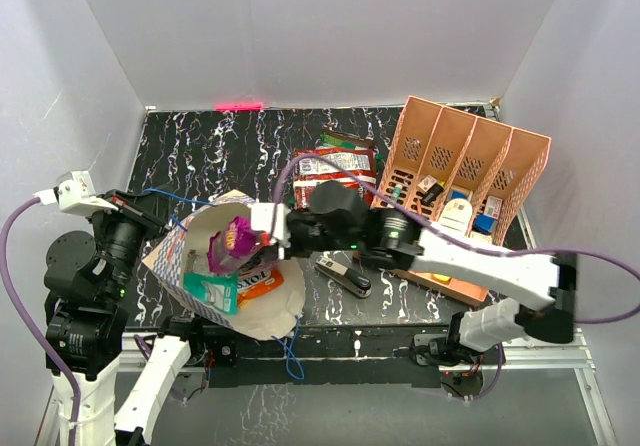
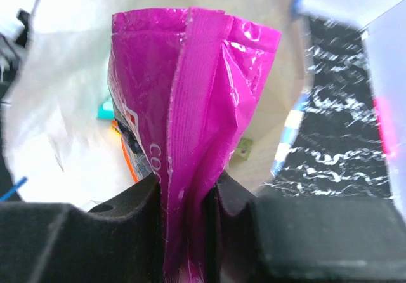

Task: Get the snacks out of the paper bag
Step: Take out the snack from the paper bag.

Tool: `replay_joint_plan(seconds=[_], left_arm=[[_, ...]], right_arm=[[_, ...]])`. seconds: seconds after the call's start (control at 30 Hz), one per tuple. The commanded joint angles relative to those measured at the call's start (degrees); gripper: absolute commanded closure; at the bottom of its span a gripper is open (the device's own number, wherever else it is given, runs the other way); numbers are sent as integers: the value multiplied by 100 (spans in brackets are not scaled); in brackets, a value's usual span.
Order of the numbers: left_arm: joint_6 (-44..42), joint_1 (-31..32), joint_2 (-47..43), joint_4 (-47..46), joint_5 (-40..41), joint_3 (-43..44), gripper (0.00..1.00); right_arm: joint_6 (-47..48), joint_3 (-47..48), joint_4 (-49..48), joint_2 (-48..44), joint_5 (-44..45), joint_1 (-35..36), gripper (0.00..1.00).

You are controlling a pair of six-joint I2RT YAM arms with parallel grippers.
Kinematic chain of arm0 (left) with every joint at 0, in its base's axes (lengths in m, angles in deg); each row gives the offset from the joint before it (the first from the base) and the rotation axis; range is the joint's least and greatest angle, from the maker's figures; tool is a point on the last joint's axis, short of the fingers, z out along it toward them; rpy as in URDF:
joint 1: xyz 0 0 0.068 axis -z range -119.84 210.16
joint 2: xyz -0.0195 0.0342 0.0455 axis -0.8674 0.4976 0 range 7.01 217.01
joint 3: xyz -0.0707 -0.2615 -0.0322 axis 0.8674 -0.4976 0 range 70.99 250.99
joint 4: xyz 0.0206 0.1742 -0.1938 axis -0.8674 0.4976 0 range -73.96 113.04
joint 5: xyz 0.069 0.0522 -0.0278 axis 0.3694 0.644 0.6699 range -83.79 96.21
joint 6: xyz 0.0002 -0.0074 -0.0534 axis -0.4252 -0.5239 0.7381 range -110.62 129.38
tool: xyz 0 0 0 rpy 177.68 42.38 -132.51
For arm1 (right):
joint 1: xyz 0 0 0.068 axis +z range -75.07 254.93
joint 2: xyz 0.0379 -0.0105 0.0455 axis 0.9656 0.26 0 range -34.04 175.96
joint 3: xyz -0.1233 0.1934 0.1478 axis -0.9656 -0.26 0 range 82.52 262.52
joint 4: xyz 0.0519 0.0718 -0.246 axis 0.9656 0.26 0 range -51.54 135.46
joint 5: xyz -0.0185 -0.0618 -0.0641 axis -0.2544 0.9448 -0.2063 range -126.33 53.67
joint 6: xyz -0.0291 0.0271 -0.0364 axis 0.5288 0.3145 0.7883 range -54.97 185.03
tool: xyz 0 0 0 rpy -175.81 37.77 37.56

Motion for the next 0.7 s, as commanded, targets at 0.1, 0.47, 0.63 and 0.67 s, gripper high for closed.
replay_joint_plan(seconds=[0.1,0.47,0.63,0.67], left_arm=[[-49,26,58,5,271,132,100],[-68,26,30,67,328,123,100],[-68,27,34,80,341,154,100],[-68,27,48,92,346,188,100]], right_arm=[[-773,-51,-1093,-1894,360,15,93],[-1338,-546,-2985,-2176,5413,-147,93],[-2607,-226,-1895,-1374,4803,-1506,93],[-3090,-174,-1663,-1259,4334,-1852,93]])
